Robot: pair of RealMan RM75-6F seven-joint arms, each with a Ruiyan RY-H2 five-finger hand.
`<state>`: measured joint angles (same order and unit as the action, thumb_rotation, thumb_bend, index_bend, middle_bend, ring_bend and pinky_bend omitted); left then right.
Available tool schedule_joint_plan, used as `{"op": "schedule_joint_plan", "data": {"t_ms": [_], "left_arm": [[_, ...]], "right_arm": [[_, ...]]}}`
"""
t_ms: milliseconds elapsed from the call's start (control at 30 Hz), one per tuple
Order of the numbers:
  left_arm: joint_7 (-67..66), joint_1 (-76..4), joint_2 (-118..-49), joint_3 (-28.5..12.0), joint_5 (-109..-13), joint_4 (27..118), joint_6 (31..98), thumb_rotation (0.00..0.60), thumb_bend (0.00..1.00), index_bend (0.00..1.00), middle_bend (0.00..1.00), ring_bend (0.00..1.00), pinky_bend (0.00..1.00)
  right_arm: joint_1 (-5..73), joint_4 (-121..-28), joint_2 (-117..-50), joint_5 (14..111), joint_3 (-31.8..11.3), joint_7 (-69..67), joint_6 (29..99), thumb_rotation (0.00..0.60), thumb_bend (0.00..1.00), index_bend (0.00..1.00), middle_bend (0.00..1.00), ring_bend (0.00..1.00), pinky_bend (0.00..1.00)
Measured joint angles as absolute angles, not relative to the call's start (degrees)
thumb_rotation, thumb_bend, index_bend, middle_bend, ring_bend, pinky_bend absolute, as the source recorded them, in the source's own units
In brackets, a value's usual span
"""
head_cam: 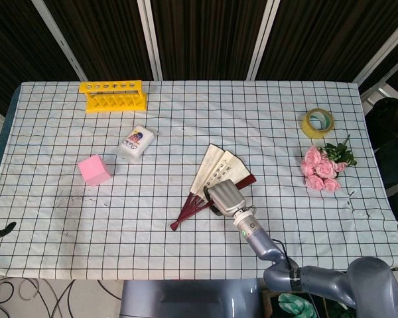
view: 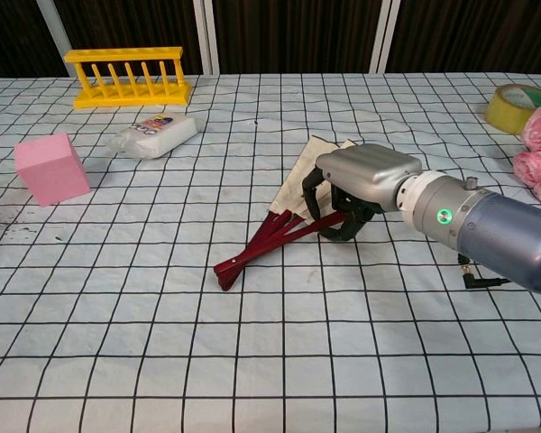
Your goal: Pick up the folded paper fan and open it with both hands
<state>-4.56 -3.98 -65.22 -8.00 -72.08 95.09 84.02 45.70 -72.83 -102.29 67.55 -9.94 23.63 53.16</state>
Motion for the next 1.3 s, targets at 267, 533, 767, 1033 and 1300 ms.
{"op": "schedule_joint_plan", "data": {"t_ms": [267,533,767,1033,1300], "left_arm": [[-4.8,-4.0,-65.3,-8.0,-72.0,95.0,84.0,0.600,0.00,0.00,0.00,0.00,0.00],[-4.9,-4.0,-65.3,-8.0,-72.0,95.0,84.0,0.600,0.00,0.00,0.00,0.00,0.00],[-4.9,-4.0,-65.3,-7.9,-72.0,95.1,84.0,0.600,0.00,0.00,0.00,0.00,0.00],[-5.0,-4.0,-65.2,-8.0,-72.2,95.2,84.1,0.600,0.00,0.00,0.00,0.00,0.00],[-5.3,-4.3,-64.9,-9.4,-73.5,95.7,86.5,0.600,0.00,0.00,0.00,0.00,0.00]], "right_arm": [[45.7,-72.9,-101.9,67.7,-10.1,23.4,53.2,0.600,0.39,0.62,1.00,1.00,1.00],[45.8,-72.9,-101.8,67.9,-10.2,23.2,53.3,0.600,0.44,0.67,1.00,1.00,1.00],[45.8,-72.5,-101.8,69.4,-10.1,22.3,54.1,0.600,0.55,0.78,1.00,1.00,1.00],[46.2,-71.9,-101.4,74.2,-10.7,17.6,56.6,0.600,0.56,0.85,1.00,1.00,1.00],[47.9,-72.1,-99.7,79.8,-12.4,12.0,59.4,0.600,0.57,0.89,1.00,1.00,1.00]]}}
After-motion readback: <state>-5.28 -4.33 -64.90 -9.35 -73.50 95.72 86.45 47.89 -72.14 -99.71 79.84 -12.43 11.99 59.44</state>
